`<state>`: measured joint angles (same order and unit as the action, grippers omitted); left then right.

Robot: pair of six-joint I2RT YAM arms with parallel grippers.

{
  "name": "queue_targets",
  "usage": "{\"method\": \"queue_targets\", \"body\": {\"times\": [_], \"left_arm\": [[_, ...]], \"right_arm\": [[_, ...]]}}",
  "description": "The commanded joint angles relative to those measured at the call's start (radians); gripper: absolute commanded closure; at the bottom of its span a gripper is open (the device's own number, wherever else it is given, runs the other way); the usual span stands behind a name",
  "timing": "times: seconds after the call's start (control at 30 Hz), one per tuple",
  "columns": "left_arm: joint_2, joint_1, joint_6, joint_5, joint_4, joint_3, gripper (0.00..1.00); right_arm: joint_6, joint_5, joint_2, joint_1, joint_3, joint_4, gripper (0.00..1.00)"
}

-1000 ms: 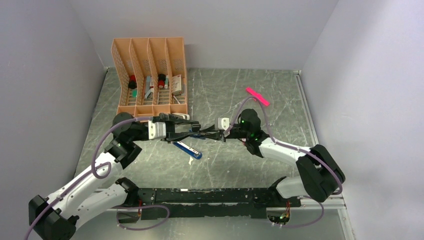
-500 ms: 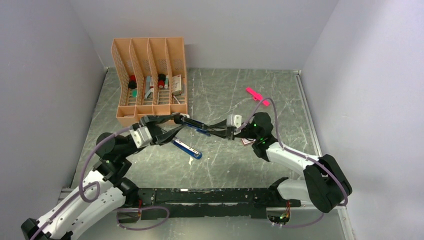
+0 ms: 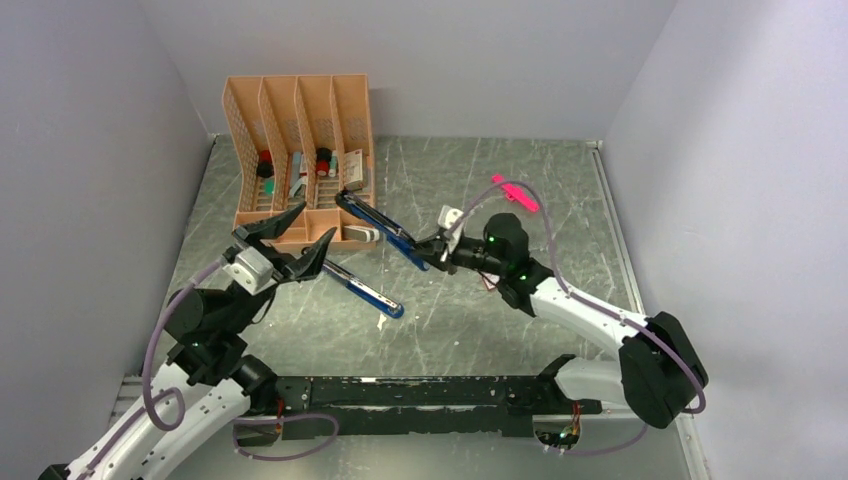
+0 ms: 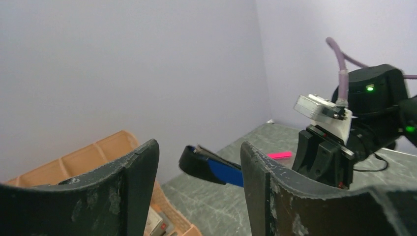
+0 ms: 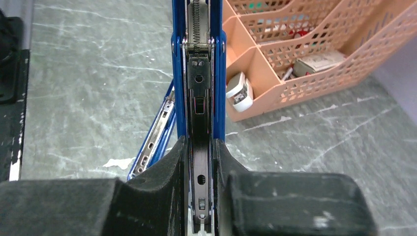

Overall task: Load the staples into the stapler
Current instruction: Place the stapler at the center of the board.

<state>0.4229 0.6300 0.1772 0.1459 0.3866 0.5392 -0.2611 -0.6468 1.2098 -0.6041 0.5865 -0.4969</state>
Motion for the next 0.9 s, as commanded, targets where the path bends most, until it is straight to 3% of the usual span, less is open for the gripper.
{"method": "queue_targets", "body": {"times": [0.0, 0.07, 0.17, 0.3, 0.53, 0.87], "left_arm": [[-0.028, -0.004, 0.001, -0.211, -0.075, 0.009, 0.33], [-0.037, -0.005, -0.014, -0.289, -0.084, 0.025, 0.34], [-0.045, -0.004, -0.046, -0.388, -0.107, 0.071, 0.45], [-0.007, -0.004, -0.123, -0.504, -0.227, 0.210, 0.45], [0.107, -0.004, -0.218, -0.532, -0.481, 0.391, 0.46], [0.070, -0.005, -0.227, -0.500, -0.448, 0.335, 0.39]], "right_arm": [[-0.046, 0.301, 0.007, -0.121, 0.122, 0.243, 1.00], [-0.017, 0.386, 0.021, -0.173, 0.150, 0.300, 1.00], [0.028, 0.514, 0.068, -0.273, 0.239, 0.427, 1.00], [0.100, 0.640, 0.143, -0.393, 0.337, 0.541, 1.00], [0.296, 0.744, 0.270, -0.546, 0.477, 0.643, 1.00], [0.412, 0.775, 0.549, -0.612, 0.712, 0.784, 1.00]]}}
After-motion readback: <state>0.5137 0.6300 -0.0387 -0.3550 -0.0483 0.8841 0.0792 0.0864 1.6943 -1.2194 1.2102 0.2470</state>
